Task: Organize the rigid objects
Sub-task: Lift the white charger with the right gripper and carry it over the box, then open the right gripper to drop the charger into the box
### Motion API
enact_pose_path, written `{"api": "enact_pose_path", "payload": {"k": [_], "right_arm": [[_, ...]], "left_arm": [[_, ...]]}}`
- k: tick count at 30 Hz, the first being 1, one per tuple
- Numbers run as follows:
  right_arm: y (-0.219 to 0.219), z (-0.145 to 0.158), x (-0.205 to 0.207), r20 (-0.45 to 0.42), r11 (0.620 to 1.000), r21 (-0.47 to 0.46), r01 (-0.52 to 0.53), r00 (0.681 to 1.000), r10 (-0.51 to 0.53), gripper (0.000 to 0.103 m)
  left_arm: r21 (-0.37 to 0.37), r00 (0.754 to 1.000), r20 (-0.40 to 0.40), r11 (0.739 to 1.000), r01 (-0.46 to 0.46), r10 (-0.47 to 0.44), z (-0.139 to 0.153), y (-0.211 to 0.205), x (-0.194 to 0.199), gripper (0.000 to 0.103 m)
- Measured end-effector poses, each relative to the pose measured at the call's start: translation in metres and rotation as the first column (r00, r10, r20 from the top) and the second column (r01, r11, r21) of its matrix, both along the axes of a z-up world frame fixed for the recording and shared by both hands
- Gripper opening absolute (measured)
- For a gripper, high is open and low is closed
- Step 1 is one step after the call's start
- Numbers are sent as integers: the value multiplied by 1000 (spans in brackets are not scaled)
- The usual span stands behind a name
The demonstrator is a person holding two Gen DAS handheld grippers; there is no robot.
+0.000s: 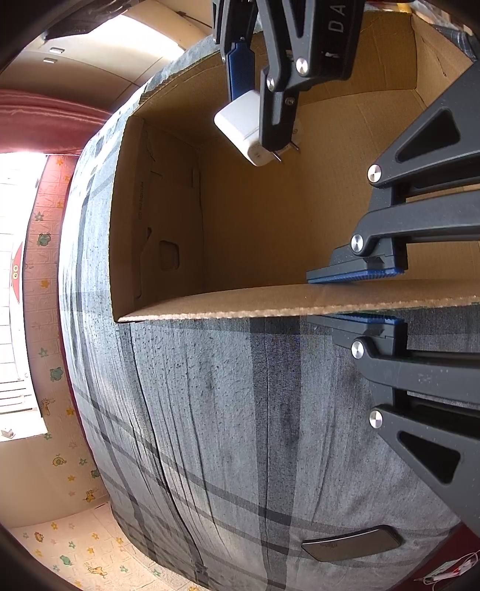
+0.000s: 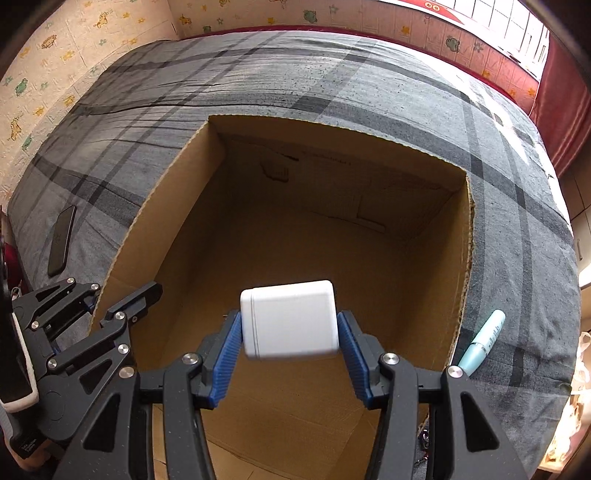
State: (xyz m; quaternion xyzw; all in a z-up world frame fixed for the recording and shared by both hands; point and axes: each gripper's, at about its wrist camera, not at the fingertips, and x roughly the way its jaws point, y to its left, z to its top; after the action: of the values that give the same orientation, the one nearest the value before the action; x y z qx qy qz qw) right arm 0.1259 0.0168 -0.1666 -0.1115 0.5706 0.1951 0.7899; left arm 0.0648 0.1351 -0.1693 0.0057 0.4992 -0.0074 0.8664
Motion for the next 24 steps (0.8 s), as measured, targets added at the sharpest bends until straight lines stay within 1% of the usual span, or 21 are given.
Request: {"api": "enact_pose_path", "payload": {"k": [3, 11, 21, 24], "right_arm": [[5, -12, 4, -35, 1000, -5, -4, 999, 4, 56], [10, -38, 10, -89, 999, -39, -2, 996, -2, 56], [14, -56, 11, -120, 998, -65, -21, 993, 14, 57], [13, -55, 11, -114, 998, -56, -18, 993, 12, 57]], "left_arm": [[1, 1000, 0, 1000, 0, 0, 0, 0, 0, 16], [0, 1000, -1, 1000, -1, 1, 0, 0, 0, 16], [4, 1000, -2, 1000, 0, 0, -1, 0, 1, 16], [6, 1000, -3, 1000, 1, -1, -1, 0, 1, 16]]}}
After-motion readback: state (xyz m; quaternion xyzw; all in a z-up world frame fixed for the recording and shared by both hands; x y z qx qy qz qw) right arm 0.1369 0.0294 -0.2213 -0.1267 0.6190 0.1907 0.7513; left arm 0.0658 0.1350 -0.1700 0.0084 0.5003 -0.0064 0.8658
